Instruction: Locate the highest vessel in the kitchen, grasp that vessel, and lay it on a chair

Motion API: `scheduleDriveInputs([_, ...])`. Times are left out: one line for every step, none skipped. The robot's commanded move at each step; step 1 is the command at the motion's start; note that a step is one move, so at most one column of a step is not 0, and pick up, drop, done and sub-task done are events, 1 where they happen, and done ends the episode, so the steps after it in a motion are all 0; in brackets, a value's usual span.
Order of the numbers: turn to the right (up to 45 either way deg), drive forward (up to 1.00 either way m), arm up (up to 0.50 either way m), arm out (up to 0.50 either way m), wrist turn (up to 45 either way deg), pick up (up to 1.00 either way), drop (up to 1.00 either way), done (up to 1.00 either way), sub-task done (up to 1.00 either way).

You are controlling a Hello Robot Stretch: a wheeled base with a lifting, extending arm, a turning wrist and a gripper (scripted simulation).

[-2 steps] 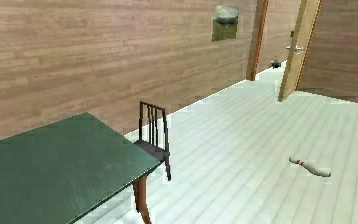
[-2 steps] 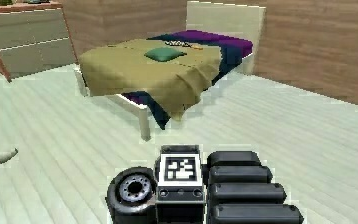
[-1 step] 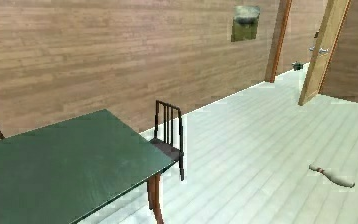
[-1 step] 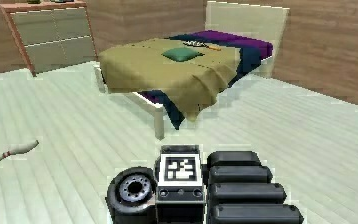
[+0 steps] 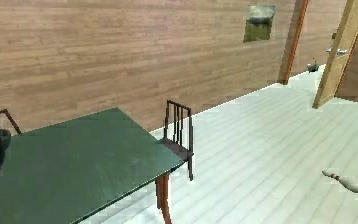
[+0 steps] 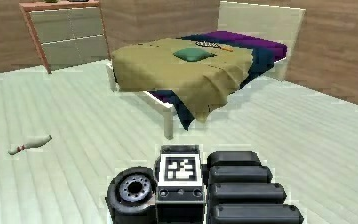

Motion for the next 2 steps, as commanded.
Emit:
scheduleDriveInputs([0.0, 0.35, 0.00, 0.00, 0.0, 0.00, 0.00, 0.00, 0.00])
scheduleDriveInputs([-36.0, 0.00, 0.00, 0.00, 0.0, 0.00, 0.00, 0.00, 0.00])
